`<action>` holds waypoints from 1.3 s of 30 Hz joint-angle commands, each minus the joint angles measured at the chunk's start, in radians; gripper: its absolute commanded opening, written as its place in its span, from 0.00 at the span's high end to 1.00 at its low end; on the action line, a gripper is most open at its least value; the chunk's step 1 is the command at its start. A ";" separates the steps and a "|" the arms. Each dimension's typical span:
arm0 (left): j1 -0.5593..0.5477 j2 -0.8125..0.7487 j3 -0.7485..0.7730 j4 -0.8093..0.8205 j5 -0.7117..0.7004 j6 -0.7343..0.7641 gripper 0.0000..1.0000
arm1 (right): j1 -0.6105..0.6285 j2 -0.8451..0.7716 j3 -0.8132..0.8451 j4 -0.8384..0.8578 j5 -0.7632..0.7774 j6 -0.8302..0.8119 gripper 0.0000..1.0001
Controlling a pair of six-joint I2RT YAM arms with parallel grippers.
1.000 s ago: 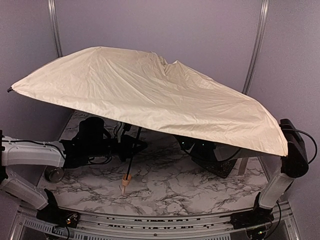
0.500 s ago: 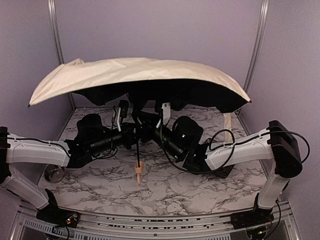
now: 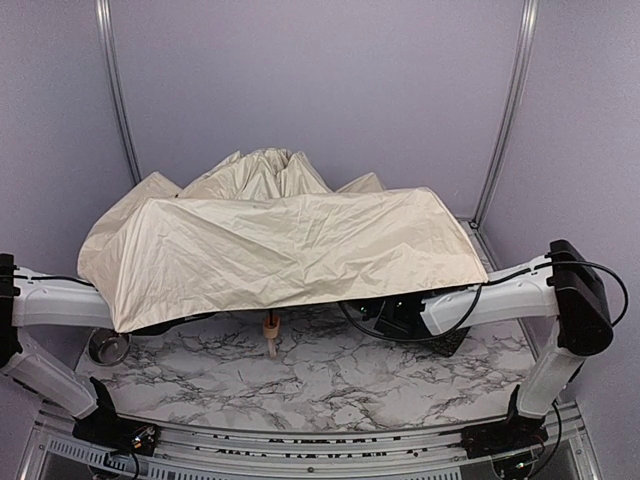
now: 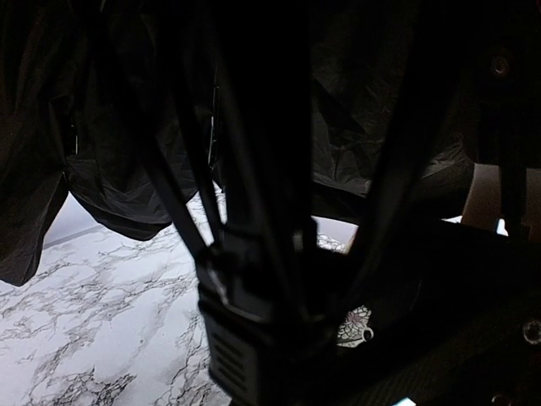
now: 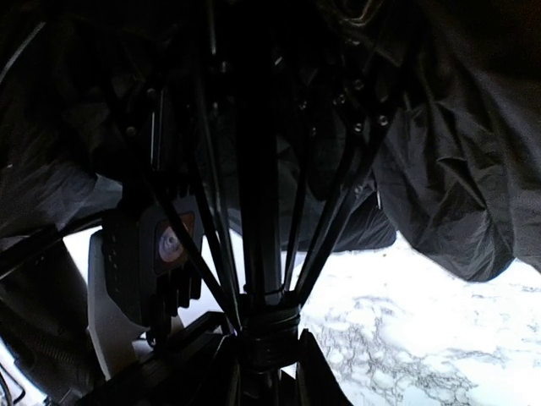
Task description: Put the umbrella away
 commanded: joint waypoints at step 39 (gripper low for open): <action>0.097 0.042 -0.071 0.035 0.462 -0.092 0.14 | -0.110 0.074 0.006 0.191 0.159 -0.162 1.00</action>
